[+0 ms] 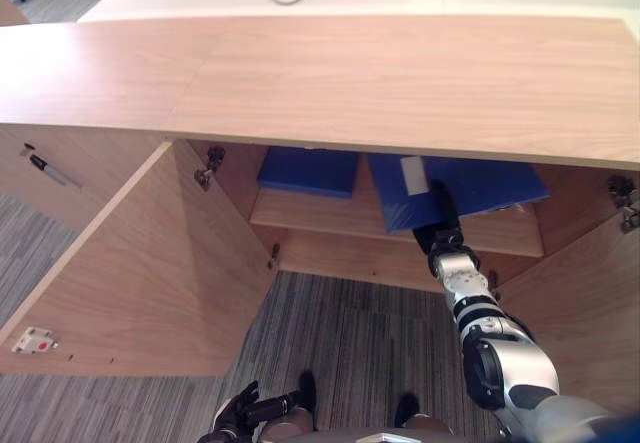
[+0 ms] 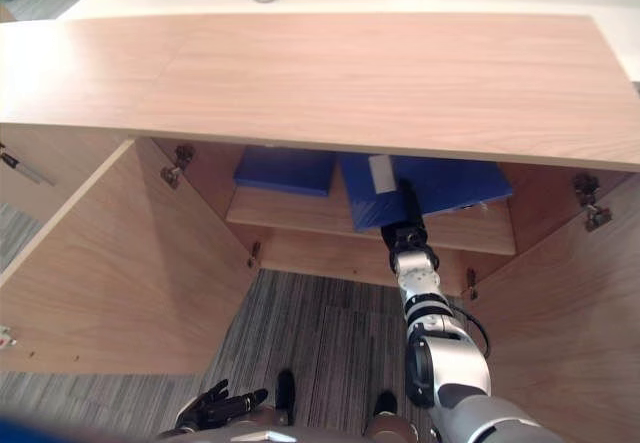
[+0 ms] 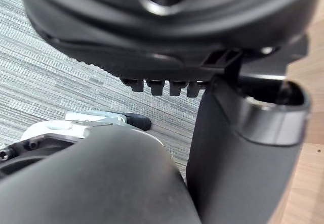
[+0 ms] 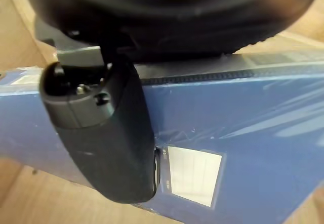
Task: Walk over to the cabinet, pick up the folder, carry it to the office cabinet, place the folder inside the office cabinet, then close the office cabinet door
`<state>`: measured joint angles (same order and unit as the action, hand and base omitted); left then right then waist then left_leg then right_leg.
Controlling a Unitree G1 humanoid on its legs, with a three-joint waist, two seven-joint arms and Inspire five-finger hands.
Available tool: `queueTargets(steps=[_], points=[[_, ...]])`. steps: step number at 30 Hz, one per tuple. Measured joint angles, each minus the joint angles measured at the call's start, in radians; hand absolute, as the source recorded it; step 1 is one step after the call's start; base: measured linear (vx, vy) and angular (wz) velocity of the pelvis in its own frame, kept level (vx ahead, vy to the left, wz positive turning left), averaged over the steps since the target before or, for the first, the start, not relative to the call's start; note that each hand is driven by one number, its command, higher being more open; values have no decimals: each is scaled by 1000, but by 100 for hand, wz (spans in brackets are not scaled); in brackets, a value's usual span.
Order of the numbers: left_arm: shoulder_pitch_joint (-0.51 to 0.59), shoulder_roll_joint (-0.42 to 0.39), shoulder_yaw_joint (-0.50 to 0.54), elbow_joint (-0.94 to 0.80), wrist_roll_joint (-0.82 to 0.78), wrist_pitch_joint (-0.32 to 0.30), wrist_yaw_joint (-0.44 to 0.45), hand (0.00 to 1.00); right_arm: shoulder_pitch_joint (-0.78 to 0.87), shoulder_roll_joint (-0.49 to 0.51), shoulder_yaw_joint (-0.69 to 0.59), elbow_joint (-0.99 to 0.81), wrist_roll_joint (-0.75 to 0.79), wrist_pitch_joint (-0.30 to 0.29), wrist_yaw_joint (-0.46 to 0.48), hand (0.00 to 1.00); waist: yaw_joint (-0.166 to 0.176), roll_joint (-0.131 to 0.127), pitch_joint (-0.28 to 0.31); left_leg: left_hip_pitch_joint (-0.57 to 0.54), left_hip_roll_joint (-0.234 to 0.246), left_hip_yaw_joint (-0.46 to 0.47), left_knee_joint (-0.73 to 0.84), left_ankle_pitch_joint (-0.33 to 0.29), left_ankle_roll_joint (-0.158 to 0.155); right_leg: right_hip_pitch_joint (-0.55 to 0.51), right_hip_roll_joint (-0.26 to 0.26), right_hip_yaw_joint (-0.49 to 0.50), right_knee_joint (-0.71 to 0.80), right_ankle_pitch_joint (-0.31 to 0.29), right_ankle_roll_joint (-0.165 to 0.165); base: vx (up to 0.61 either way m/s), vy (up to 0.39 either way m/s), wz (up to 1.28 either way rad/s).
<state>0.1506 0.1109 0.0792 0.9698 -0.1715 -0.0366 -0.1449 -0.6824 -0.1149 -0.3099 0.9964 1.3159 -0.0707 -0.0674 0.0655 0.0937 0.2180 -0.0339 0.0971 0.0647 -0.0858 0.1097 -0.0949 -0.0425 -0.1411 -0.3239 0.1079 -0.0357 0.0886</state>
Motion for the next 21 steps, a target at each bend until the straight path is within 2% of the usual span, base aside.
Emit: queueTargets(steps=[2, 4, 5, 6, 7, 8, 10, 13, 16, 18, 21], points=[[-7, 1, -25, -15, -18, -10, 7, 100, -46, -3, -47, 0, 39, -32, -11, 0, 7, 14, 24, -39, 1, -2, 17, 6, 0, -37, -9, 1, 23, 1, -1, -78, 20, 4], [-21, 3, -24, -62, -30, -23, 6, 100, -105, -4, -99, -55, 79, -75, -17, 0, 11, 15, 88, -117, -10, -2, 126, -8, 5, -97, -44, 1, 112, -25, -7, -142, 13, 18], [-23, -3, -27, -103, -45, -33, 5, 100, -122, -5, -114, -140, 113, -114, -19, 0, 14, 32, 129, -180, -13, -2, 244, -62, 23, -140, -67, 0, 205, -62, -10, -180, 15, 23], [-23, -8, -32, -119, -59, -39, 5, 100, -131, -5, -126, -185, 132, -136, -19, 0, 15, 42, 145, -212, -12, -2, 309, -98, 31, -164, -78, 2, 257, -86, -11, -181, 20, 26], [-25, -14, -36, -148, -75, -50, 5, 100, -147, -5, -147, -275, 163, -172, -19, 0, 20, 59, 165, -282, -12, -3, 438, -161, 42, -219, -107, 4, 371, -135, -8, -140, 16, 18], [-25, -16, -36, -162, -81, -54, 5, 100, -157, -5, -149, -318, 183, -194, -19, 0, 23, 62, 170, -322, -13, -2, 501, -187, 44, -254, -123, 10, 430, -160, -8, -175, 11, 15], [-33, -29, -28, -198, -113, -70, 7, 100, -203, -30, -136, -433, 183, -283, -63, 0, 26, 68, 176, -477, -17, -1, 734, -294, 48, -396, -179, 36, 647, -253, -2, -243, 0, 10], [-67, -41, -11, -206, -135, -73, 13, 100, -217, -55, -141, -536, 215, -329, -105, 0, 26, 73, 200, -589, -16, 13, 880, -349, 58, -501, -217, 65, 784, -304, 11, -166, 29, 10], [-70, -48, 11, -235, -135, -74, 14, 100, -242, -85, -120, -557, 214, -323, -119, 0, 26, 73, 209, -663, -7, 29, 996, -387, 74, -587, -234, 114, 887, -331, 18, -75, 67, -15], [-82, -52, 24, -240, -136, -75, 14, 100, -269, -101, -100, -557, 213, -319, -134, 0, 26, 74, 216, -696, 0, 38, 1048, -409, 74, -629, -236, 139, 933, -344, 21, -46, 65, -16], [-108, -60, 26, -239, -140, -74, 50, 100, -279, -111, -96, -558, 206, -300, -146, 0, 25, 65, 226, -714, 0, 40, 1072, -418, 75, -651, -243, 148, 962, -356, 23, -43, 29, -2]])
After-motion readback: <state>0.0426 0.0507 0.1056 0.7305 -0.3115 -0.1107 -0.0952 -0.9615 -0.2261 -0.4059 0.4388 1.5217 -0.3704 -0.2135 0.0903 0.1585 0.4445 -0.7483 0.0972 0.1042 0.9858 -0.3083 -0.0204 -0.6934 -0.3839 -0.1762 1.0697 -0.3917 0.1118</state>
